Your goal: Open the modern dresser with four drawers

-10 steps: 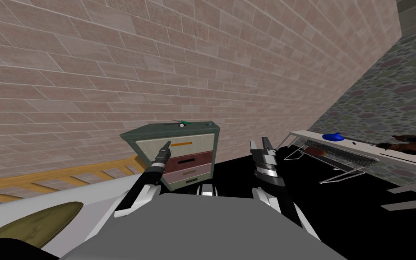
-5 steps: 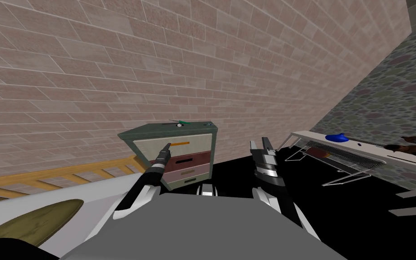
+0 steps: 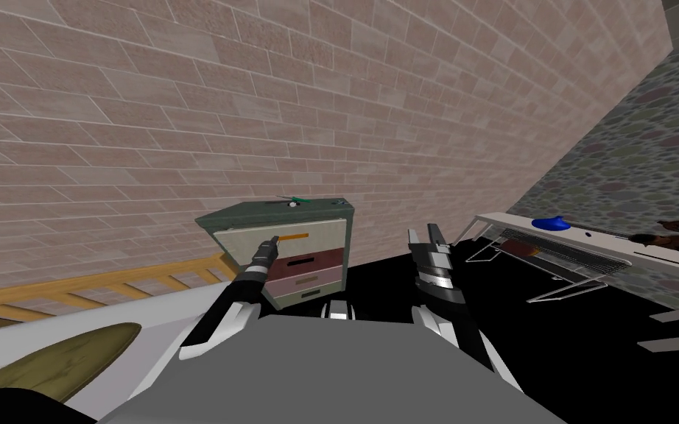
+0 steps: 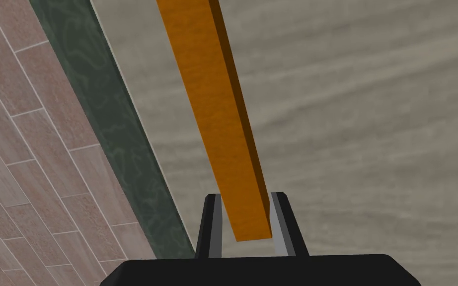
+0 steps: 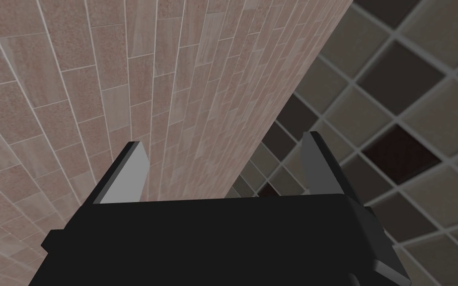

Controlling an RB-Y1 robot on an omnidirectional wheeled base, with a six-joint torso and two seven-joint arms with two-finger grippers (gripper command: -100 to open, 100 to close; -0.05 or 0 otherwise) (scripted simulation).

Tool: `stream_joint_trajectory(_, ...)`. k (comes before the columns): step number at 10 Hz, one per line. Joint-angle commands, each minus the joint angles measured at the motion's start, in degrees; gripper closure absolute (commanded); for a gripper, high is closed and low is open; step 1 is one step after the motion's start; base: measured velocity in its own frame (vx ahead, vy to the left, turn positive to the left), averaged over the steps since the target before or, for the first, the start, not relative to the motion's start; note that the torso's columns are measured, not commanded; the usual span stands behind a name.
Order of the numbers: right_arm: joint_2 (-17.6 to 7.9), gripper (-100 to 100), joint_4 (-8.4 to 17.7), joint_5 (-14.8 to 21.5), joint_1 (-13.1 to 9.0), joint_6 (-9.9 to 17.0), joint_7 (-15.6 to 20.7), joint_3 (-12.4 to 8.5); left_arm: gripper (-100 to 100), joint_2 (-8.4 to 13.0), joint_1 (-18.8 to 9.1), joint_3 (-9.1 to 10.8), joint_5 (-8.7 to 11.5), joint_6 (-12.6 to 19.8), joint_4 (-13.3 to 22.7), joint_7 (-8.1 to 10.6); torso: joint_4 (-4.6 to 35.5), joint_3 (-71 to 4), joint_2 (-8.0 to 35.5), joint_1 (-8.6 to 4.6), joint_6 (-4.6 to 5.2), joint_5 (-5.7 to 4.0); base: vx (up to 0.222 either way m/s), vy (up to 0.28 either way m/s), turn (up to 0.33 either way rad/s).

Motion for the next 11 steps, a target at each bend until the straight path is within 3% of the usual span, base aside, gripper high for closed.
stream_joint_trajectory(1, 0.0, 0, 0.0, 0.0, 0.0, 0.0, 0.0, 0.0, 100, 0.2, 1.3, -0.45, 0.1, 0.6, -0.4, -0.06, 0.0, -0.1, -0.1, 0.00, -0.02, -0.03, -0.215, -0.077, 0.025)
stream_joint_trajectory(5, 0.0, 0, 0.0, 0.0, 0.0, 0.0, 0.0, 0.0, 100, 0.4, 2.2, -0.98, 0.1, 0.6, -1.0, -0.12, 0.0, -0.3, -0.4, -0.15, 0.03, -0.20, -0.157, -0.047, 0.020)
stream_joint_trajectory(6, 0.0, 0, 0.0, 0.0, 0.0, 0.0, 0.0, 0.0, -100, 3.1, -1.0, -0.57, 0.6, 0.2, 1.4, 2.45, 0.0, -0.1, -0.2, -0.14, 0.05, -0.13, -0.156, -0.063, 0.064)
stream_joint_trajectory(7, 0.0, 0, 0.0, 0.0, 0.0, 0.0, 0.0, 0.0, -100, 4.0, -2.4, -0.57, 0.6, 0.2, 2.9, 2.45, 0.1, -0.2, -0.2, -0.21, 0.04, -0.21, -0.056, -0.075, 0.038)
stream_joint_trajectory(8, 0.0, 0, 0.0, 0.0, 0.0, 0.0, 0.0, 0.0, -100, 6.2, -4.4, -0.34, 1.2, 0.2, 4.9, 4.90, 0.2, -0.4, -0.5, -0.29, 0.09, -0.31, -0.039, -0.116, 0.064)
stream_joint_trajectory(9, 0.0, 0, 0.0, 0.0, 0.0, 0.0, 0.0, 0.0, -100, 7.8, -6.2, -0.34, 1.2, 0.2, 6.6, 5.01, 0.2, -0.4, -0.5, -0.47, 0.10, -0.37, -0.050, -0.097, 0.015)
stream_joint_trajectory(10, 0.0, 0, 0.0, 0.0, 0.0, 0.0, 0.0, 0.0, -100, 7.8, -6.6, -0.34, 1.2, 0.2, 7.4, 5.01, 0.2, -0.3, -0.3, -0.34, 0.05, -0.36, -0.023, -0.035, -0.013)
stream_joint_trajectory(11, 0.0, 0, 0.0, 0.0, 0.0, 0.0, 0.0, 0.0, -100, 10.3, -8.8, -0.10, 1.7, 0.2, 9.3, 7.56, 0.3, -0.2, -0.2, -0.08, 0.01, -0.28, -0.054, -0.059, 0.058)
